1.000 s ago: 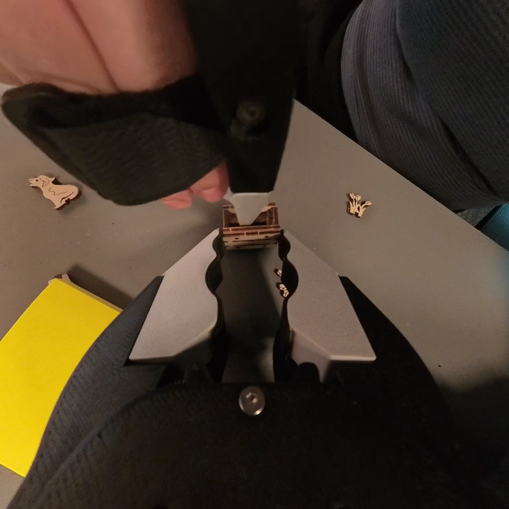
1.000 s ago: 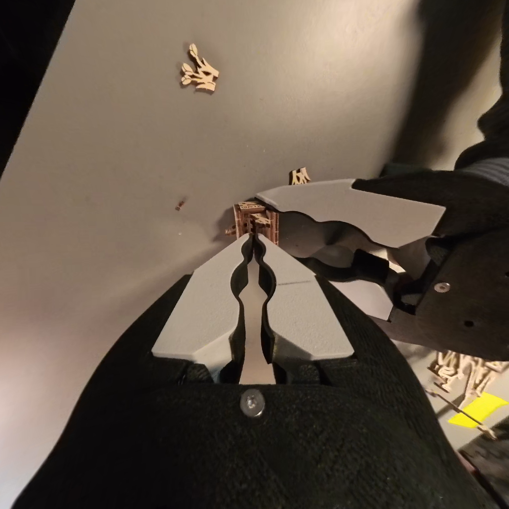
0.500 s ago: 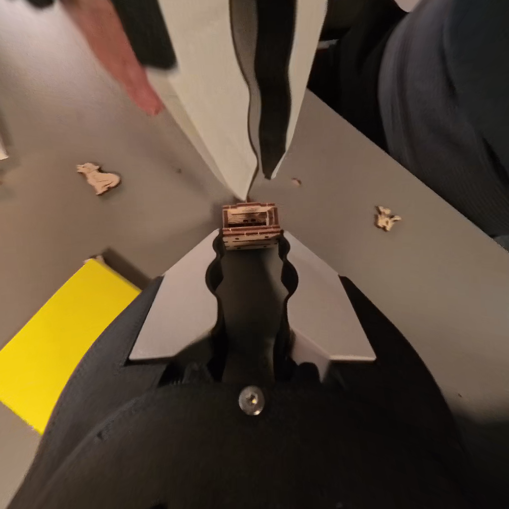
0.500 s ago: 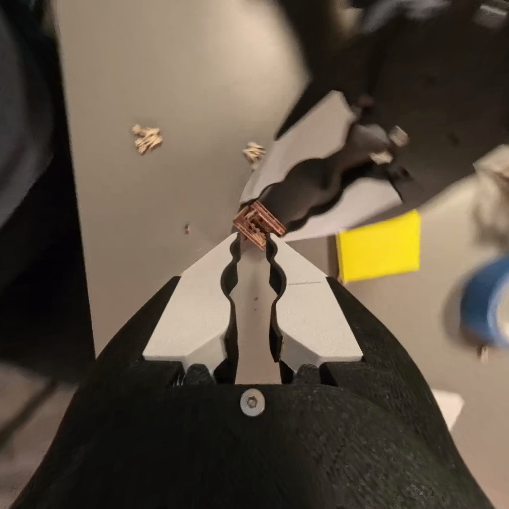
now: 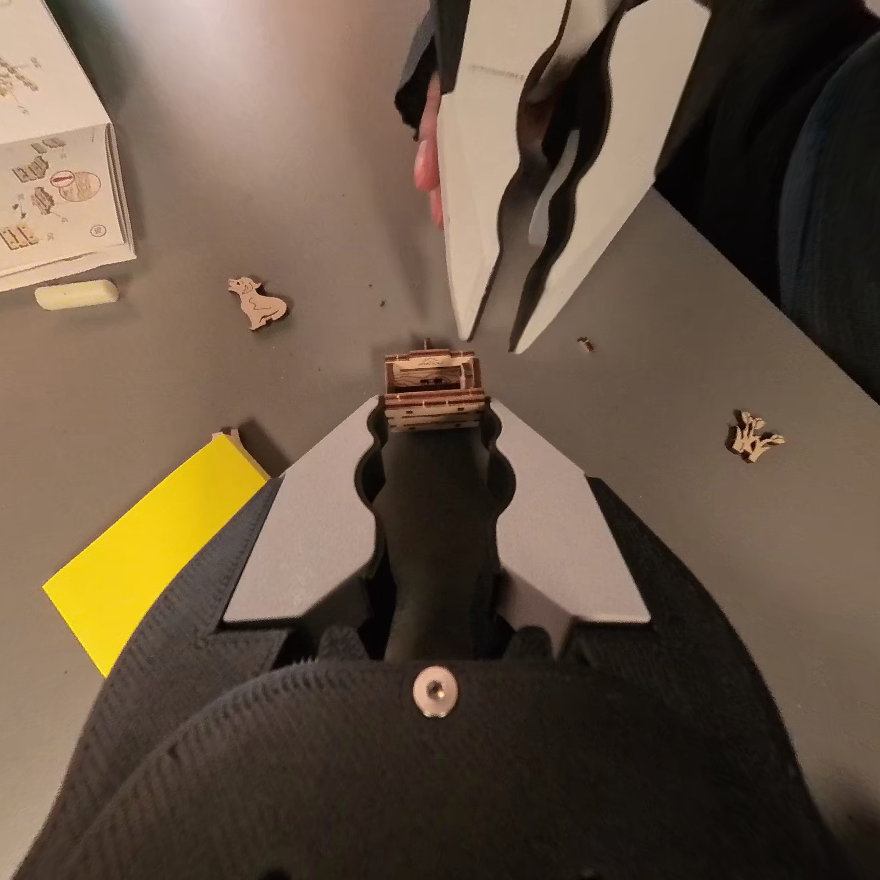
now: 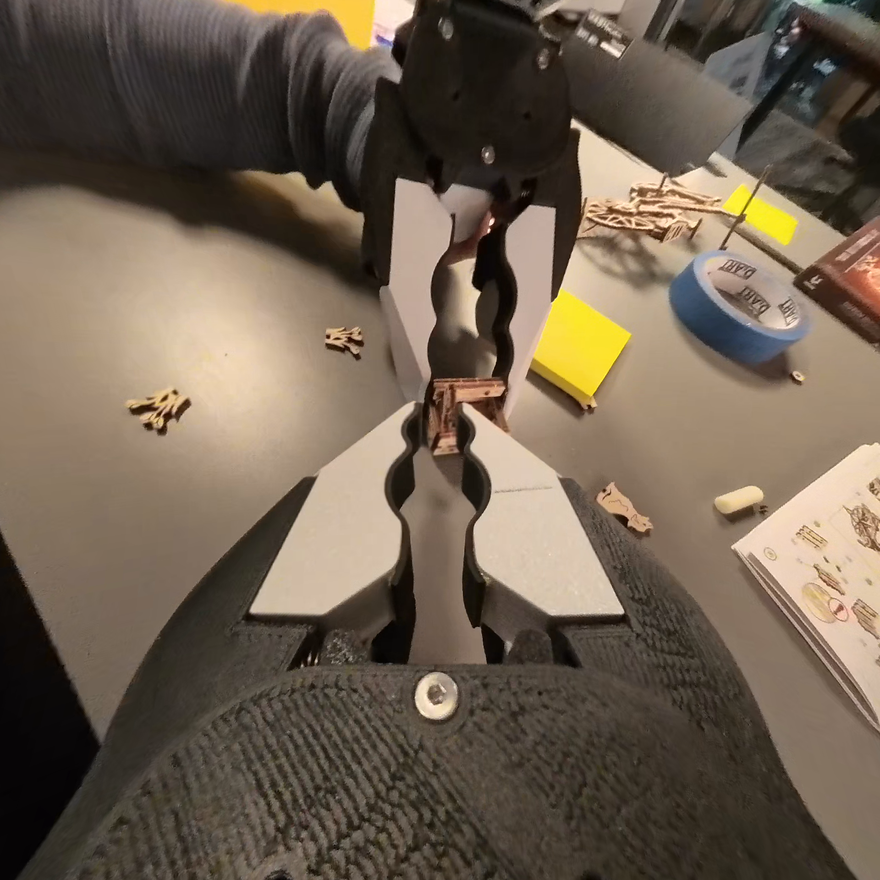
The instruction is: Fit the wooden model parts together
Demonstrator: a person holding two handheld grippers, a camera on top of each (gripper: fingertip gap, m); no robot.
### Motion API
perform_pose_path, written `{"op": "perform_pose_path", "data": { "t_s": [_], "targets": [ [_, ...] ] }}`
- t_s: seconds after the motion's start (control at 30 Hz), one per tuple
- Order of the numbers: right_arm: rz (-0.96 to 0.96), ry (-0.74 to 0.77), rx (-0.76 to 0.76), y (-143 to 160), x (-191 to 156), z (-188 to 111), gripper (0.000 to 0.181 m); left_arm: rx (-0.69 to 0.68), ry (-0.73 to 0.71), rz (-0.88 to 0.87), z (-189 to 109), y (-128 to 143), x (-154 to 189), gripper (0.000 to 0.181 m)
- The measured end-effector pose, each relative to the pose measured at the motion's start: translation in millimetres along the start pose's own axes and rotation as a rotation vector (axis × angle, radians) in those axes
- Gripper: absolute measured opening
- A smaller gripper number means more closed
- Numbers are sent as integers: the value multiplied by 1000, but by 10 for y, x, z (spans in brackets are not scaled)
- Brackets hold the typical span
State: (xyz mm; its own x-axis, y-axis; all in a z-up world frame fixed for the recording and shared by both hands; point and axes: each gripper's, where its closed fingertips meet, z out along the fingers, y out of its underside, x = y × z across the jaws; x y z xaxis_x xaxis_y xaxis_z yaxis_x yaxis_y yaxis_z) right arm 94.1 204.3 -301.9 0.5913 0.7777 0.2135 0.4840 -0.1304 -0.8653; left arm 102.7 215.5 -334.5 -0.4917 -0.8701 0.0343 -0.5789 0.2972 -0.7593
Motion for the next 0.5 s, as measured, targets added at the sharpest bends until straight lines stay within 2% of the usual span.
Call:
{"op": "perform_pose_path", "data": {
  "t_s": [0.5],
  "targets": [
    [-23, -83, -45, 10, 28, 147, 1, -2, -1, 19, -5, 7, 5, 38]
  ]
}}
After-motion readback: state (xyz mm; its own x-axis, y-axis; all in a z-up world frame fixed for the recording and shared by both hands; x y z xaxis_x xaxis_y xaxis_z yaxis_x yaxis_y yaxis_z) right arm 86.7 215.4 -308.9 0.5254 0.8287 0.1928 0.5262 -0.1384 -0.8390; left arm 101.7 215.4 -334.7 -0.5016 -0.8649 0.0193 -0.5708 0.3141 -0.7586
